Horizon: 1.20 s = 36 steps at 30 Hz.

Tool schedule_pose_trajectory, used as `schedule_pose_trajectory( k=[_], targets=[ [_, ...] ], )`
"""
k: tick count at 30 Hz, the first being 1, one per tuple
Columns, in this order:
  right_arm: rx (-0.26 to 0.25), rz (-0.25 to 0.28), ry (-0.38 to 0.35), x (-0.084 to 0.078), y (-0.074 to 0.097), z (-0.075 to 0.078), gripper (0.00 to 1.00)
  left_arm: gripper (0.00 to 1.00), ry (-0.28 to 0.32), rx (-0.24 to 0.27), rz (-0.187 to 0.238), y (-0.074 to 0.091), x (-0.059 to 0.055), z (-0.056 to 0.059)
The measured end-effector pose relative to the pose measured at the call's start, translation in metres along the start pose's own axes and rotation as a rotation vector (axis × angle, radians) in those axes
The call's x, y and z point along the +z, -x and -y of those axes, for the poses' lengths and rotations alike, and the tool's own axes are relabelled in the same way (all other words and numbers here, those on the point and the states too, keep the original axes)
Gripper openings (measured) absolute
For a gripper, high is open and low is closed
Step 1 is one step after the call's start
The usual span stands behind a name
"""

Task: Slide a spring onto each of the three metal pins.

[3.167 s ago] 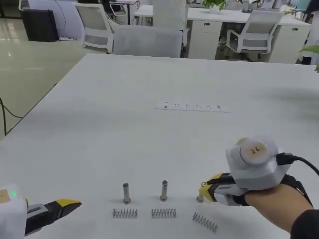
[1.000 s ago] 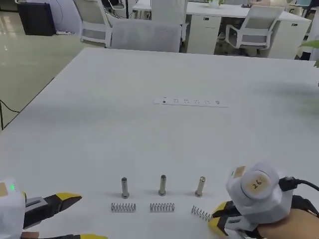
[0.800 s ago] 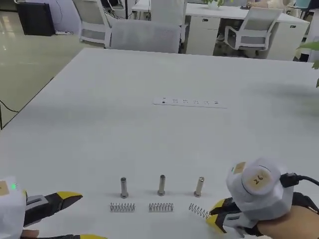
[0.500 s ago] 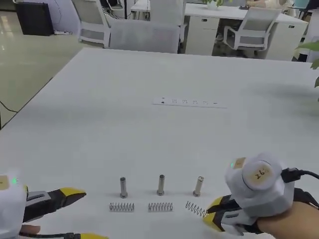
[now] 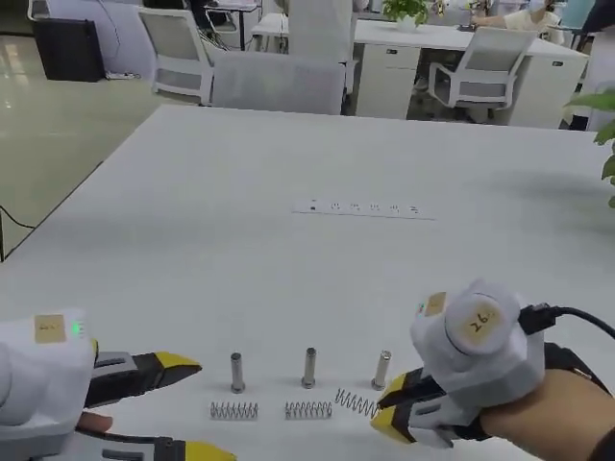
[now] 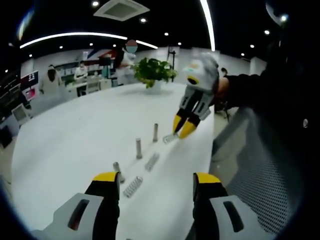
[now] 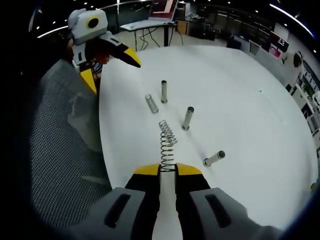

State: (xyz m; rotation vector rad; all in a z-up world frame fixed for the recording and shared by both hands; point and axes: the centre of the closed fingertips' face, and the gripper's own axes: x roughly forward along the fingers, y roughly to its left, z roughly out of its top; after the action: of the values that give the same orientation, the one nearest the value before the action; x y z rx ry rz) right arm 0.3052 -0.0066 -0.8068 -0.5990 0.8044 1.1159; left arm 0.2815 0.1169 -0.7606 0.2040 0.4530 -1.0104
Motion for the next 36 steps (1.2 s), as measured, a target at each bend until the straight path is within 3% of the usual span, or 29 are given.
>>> schedule_pose_trajectory(
  k=[12,18,29,36],
  targets=[
    [0.033,0.016,0.059,0.019,0.007,-0.009,0.07,0.52,-0.037,-0.058,0.016,-0.011,0.025,0.009],
    [0.037,0.029,0.086,0.028,0.015,-0.010,0.07,0.51,-0.047,-0.054,0.056,-0.019,0.043,0.009],
    [0.082,0.045,0.137,0.041,0.015,-0.026,0.07,0.46,-0.061,-0.084,0.048,-0.033,0.033,0.019],
    [0.119,0.050,0.189,0.048,0.015,-0.036,0.07,0.36,-0.085,-0.098,0.061,-0.036,0.030,0.022]
  ],
)
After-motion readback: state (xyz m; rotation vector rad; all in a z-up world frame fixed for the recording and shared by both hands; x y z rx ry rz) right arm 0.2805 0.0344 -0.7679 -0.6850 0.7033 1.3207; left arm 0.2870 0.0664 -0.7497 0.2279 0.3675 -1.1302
